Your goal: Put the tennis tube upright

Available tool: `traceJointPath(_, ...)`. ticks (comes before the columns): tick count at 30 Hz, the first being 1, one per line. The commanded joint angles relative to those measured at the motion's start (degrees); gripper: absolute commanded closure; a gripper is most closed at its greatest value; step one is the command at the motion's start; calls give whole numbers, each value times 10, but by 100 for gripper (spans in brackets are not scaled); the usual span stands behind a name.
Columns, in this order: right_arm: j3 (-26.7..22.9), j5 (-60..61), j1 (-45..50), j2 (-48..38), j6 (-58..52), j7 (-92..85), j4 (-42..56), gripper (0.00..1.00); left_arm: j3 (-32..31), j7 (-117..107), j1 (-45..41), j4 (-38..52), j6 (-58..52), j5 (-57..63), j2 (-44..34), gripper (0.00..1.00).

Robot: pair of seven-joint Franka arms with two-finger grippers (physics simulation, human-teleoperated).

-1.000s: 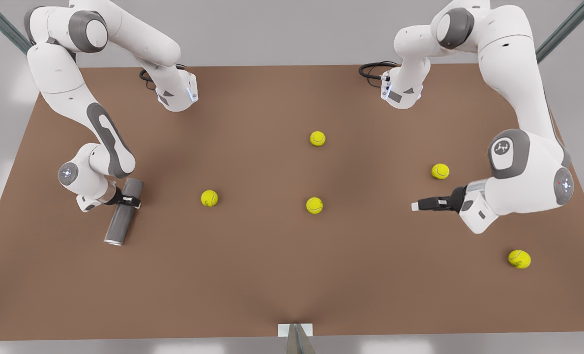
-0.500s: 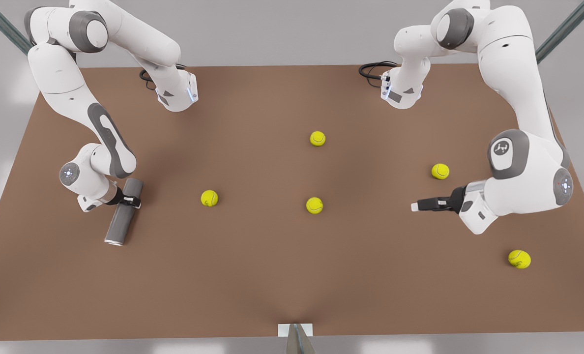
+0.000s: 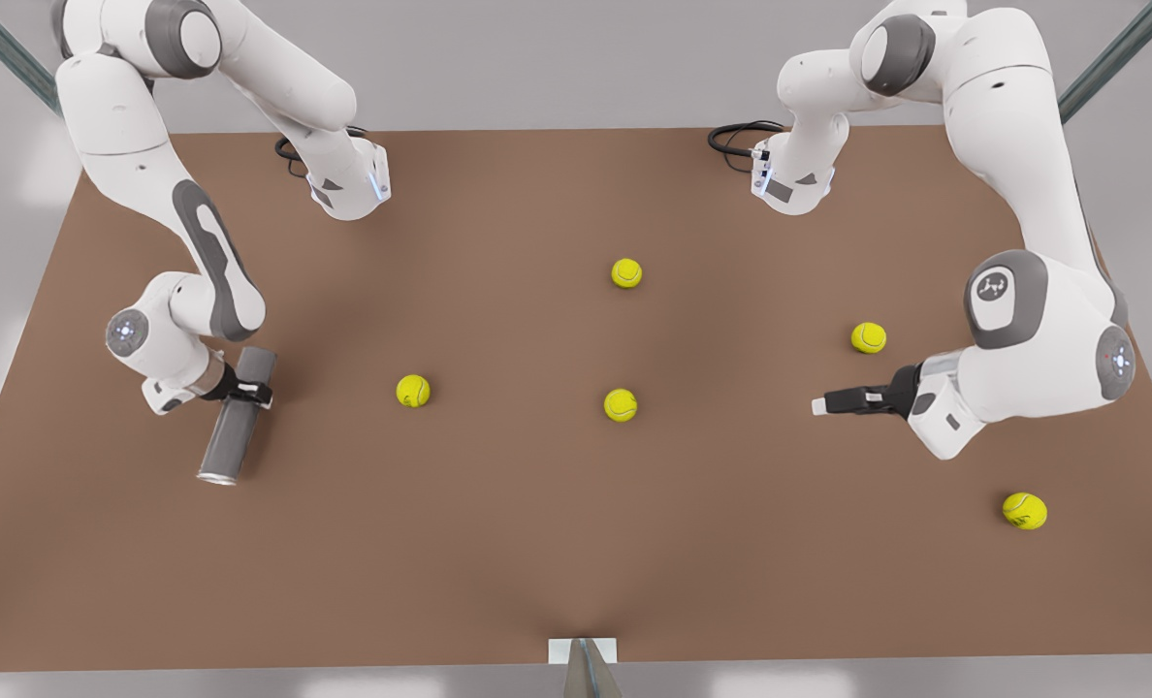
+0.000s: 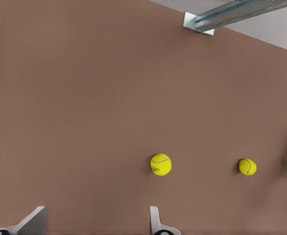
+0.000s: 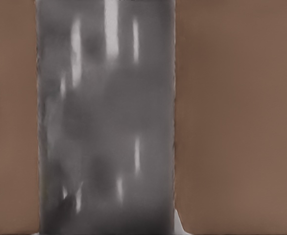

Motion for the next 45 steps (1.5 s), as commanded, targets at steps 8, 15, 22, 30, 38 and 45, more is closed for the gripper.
traceJointPath(8, 56, 3, 98, -77, -46, 21, 2, 24, 0, 0, -4, 1, 5, 1, 0, 1)
traceJointPath(15, 47, 2, 299, -63, -46, 64, 34, 24, -2, 0, -1, 1, 4, 1, -1, 1)
traceJointPath(22, -59, -42, 513, 40, -88, 71, 195, 24, -1, 0, -2, 1, 12, 0, 3, 1)
traceJointPath(30, -52, -64, 513, 90, -78, -294, 277, 24, -1, 0, -2, 1, 13, -1, 5, 1)
traceJointPath(38, -22, -63, 566, 55, -86, -377, 255, 24, -1, 0, -1, 0, 13, -1, 4, 1)
traceJointPath(45, 26, -42, 580, 26, -49, -394, 177, 23, -1, 0, -2, -4, 11, -2, 5, 1)
